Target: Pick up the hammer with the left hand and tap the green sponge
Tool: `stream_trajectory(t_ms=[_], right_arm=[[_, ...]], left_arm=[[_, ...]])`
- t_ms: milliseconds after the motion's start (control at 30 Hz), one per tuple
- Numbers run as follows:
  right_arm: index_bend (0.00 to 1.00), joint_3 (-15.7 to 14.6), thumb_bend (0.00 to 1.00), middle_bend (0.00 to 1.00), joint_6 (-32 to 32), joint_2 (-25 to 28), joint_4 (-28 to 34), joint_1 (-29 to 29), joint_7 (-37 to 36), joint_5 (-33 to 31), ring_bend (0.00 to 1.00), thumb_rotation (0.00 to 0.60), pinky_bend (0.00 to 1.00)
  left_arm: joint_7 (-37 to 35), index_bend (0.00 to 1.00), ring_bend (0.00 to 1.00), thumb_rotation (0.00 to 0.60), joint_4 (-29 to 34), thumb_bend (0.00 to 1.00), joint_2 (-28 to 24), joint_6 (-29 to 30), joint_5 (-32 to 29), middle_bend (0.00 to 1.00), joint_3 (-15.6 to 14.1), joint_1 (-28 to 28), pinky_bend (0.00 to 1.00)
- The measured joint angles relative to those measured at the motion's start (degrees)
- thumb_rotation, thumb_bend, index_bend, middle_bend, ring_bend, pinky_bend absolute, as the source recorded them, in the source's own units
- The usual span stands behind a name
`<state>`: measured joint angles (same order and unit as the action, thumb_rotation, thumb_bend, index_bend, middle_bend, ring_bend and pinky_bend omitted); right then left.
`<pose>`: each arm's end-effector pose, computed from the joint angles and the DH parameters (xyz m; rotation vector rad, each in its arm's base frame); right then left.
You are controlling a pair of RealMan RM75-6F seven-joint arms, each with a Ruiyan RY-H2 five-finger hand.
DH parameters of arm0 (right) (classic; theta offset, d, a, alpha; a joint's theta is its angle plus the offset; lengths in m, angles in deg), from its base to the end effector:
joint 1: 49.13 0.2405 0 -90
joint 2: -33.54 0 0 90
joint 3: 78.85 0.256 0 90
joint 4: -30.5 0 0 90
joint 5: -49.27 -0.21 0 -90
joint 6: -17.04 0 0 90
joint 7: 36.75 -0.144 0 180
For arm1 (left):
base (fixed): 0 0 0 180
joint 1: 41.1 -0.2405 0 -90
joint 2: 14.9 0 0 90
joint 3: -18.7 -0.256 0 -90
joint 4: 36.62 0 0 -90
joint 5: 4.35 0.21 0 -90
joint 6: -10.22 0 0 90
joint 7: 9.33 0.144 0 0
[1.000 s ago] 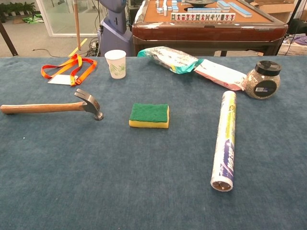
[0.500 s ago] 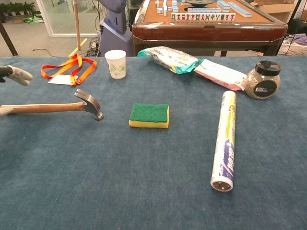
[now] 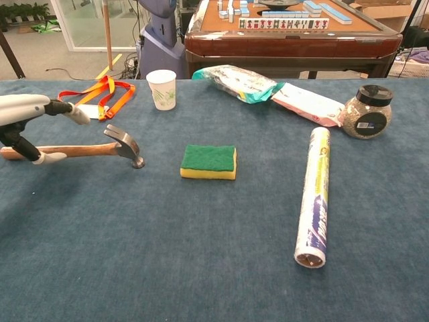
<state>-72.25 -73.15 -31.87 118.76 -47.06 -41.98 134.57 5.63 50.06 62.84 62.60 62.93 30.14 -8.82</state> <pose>-0.3226 -0.1784 0.1807 1.2433 -0.8481 0.9965 -0.2239 0.3326 0.0459 -1.7547 -0.9971 -0.7977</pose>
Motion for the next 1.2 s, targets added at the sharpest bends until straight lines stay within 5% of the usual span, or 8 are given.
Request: stream_trajectory(t_ms=[633,1200], right_arm=[[0.47,0.0,0.26,0.5,0.6,0.23,-0.26,0.15,-0.92,-0.16,0.45,0.6,0.42],[0.47,-0.04,0.26,0.5,0.59,0.34,-0.26,0.12,-1.03,-0.13,0.45,0.6,0.42]], left_arm=[[6.58,0.25,0.07,0.6,-6.83,0.29,4.07,-6.32,-12.55,0.25,-0.33,7.94,0.07],[7.19,0.31,0.12,0.6,-8.33,0.33,5.05,-5.92,-16.23,0.29,-1.6,10.13,0.07]])
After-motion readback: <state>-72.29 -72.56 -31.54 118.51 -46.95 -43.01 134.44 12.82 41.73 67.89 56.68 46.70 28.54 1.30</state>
